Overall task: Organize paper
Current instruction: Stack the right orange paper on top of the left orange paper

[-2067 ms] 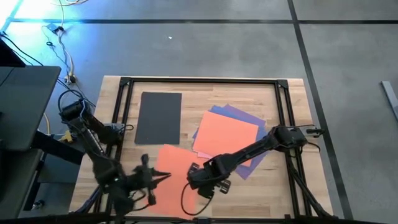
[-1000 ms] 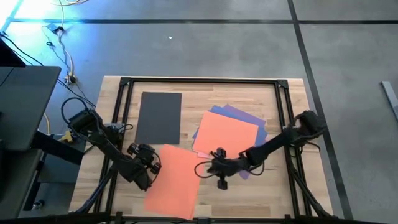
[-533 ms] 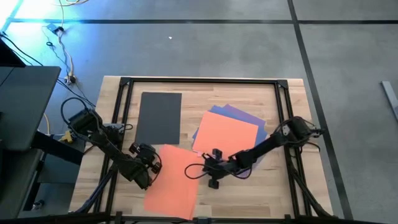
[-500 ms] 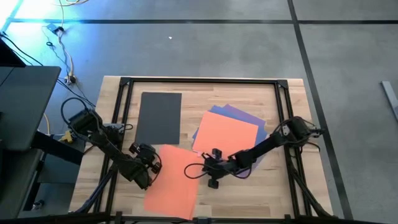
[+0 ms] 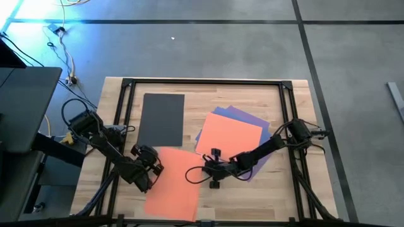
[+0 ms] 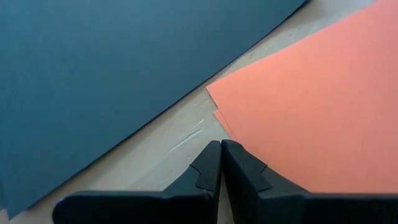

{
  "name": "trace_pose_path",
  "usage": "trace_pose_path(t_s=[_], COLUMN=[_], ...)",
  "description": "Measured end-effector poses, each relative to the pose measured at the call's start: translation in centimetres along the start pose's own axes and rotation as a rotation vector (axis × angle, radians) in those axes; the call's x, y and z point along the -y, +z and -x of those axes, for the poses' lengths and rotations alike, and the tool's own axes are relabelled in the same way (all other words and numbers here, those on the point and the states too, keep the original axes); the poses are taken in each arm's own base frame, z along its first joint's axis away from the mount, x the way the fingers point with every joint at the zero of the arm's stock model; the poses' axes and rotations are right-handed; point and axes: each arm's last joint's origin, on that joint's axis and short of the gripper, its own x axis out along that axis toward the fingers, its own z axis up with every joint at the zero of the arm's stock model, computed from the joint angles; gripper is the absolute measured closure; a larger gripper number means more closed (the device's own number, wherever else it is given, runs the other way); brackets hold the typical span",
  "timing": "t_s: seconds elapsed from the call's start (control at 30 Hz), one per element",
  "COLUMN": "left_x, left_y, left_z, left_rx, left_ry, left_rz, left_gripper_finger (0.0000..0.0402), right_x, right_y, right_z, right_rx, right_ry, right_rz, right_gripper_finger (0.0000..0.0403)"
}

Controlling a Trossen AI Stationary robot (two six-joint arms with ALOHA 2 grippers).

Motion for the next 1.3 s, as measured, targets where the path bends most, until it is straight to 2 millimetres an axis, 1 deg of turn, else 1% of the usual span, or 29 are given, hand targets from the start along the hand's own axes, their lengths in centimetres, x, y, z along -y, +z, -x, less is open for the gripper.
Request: trace_pose_path(t_s=[0.17, 0.23, 0.37, 0.43, 0.5, 0.6, 0.7, 0.8, 1.03, 1.13, 1.3], left_x=[0.0, 0.2, 0.6, 1.1, 1.6, 2.3, 2.9, 2.9, 2.6, 2.7, 3.1], left_y=[0.0, 0.2, 0.7, 0.9, 0.8, -0.2, -1.4, -2.6, -4.8, -5.4, -5.9], left_z=[0.1, 0.5, 2.1, 3.3, 4.3, 5.4, 6.5, 7.5, 9.5, 10.0, 9.9], left_rx=[-0.004, -0.026, -0.13, -0.184, -0.23, -0.301, -0.382, -0.403, -0.45, -0.469, -0.477], left_ry=[0.004, 0.018, 0.098, 0.117, 0.1, 0.017, -0.07, -0.131, -0.233, -0.274, -0.344], left_rz=[-0.004, -0.024, -0.073, -0.092, -0.094, -0.089, -0.092, -0.078, 0.021, 0.043, 0.066], left_gripper_finger=[0.0401, 0.0401, 0.0401, 0.0401, 0.0401, 0.0401, 0.0401, 0.0401, 0.0401, 0.0401, 0.0401], right_x=[0.2, 0.2, -0.3, -0.8, -1.3, -2.3, -2.7, -2.9, -3.0, -2.7, -2.4], right_y=[0.1, 0.1, 0.3, 0.6, 0.7, 0.3, 0.1, 0.2, -0.5, -0.4, -0.2], right_z=[-0.1, 0.0, 0.7, 1.3, 1.6, 1.8, 1.9, 1.7, 0.2, 0.0, -0.2], right_rx=[0.005, 0.008, 0.026, 0.04, 0.04, 0.011, -0.004, 0.018, 0.026, 0.034, 0.052], right_ry=[-0.006, -0.019, -0.055, -0.04, 0.019, 0.141, 0.198, 0.21, 0.238, 0.246, 0.251], right_rz=[-0.034, -0.032, -0.017, -0.013, 0.004, 0.023, 0.021, 0.014, -0.035, -0.041, -0.052], right_gripper_finger=[0.0403, 0.0403, 0.0403, 0.0403, 0.0403, 0.0403, 0.0403, 0.0403, 0.0403, 0.0403, 0.0403])
